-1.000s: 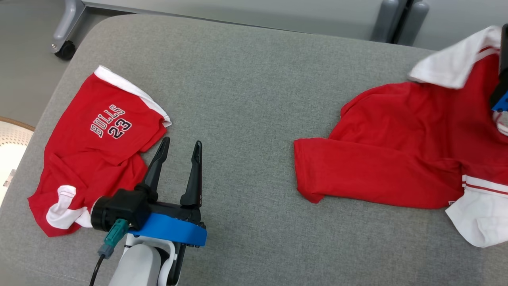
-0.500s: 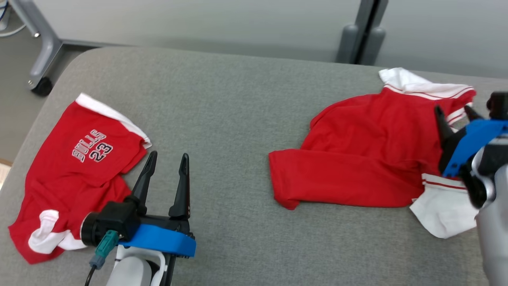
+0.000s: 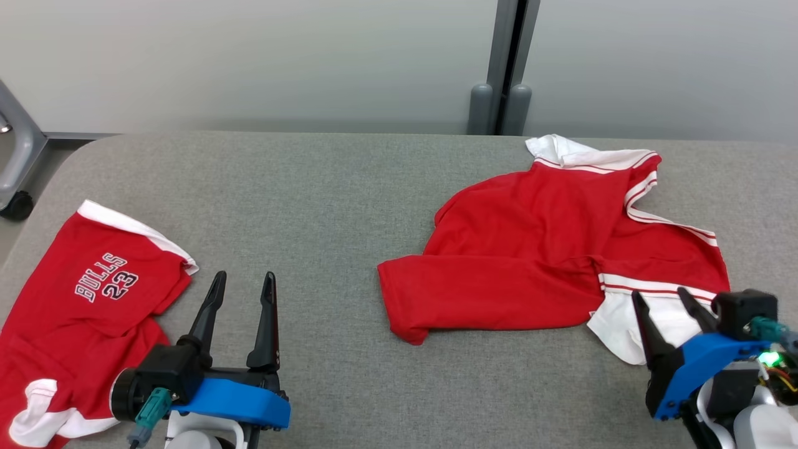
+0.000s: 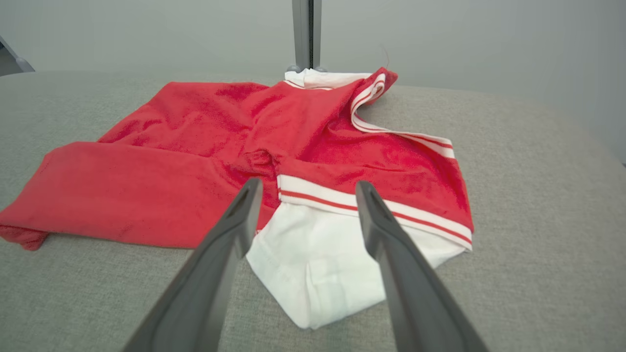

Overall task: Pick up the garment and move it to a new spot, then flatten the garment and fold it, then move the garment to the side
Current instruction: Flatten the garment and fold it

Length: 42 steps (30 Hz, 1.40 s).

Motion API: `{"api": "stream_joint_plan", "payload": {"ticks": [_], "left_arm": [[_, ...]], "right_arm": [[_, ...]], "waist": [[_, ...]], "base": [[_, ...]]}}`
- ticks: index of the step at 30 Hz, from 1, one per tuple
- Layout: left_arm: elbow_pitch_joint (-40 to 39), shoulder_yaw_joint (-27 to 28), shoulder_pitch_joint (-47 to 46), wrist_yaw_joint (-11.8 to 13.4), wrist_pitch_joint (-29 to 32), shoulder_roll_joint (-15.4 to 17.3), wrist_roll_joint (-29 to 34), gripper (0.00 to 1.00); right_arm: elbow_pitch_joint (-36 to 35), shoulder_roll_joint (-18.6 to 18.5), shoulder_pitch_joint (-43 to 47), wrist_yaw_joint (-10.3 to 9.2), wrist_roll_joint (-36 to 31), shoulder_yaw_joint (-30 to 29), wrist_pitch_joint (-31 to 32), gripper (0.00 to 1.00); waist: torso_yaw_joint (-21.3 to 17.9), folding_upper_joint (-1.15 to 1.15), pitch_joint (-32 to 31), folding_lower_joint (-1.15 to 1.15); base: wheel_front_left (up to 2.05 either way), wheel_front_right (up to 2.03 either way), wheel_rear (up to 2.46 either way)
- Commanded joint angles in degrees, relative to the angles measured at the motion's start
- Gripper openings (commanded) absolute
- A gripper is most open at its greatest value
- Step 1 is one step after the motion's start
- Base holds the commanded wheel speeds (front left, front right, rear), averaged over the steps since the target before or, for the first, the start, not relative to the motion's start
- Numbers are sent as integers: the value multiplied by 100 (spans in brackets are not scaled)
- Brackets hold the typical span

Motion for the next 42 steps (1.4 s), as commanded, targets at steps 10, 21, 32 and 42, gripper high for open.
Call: {"api": "stream_joint_plan", "payload": {"ticks": [10,21,32,42], "left_arm": [[-76,-78,-182,-25,-15,-18,-17,100],[-59,-35,-154,-11,-15,19,-33,100],[-70,-44,-70,-5,-15,15,-45,100],[-105,46,59,37,-15,83,-46,100]], "right_arm": [[486,285,26,1,-923,-383,482,100],[1118,449,-141,1,-1381,-879,431,0],[865,509,380,1,-288,-1478,-409,100],[13,506,1066,2,194,-1120,-1292,100]], "waist": [[135,0,227,1],[161,0,277,1],[-57,0,157,1],[-382,0,48,1]], "base": [[0,0,0],[0,0,0],[0,0,0],[0,0,0]]}}
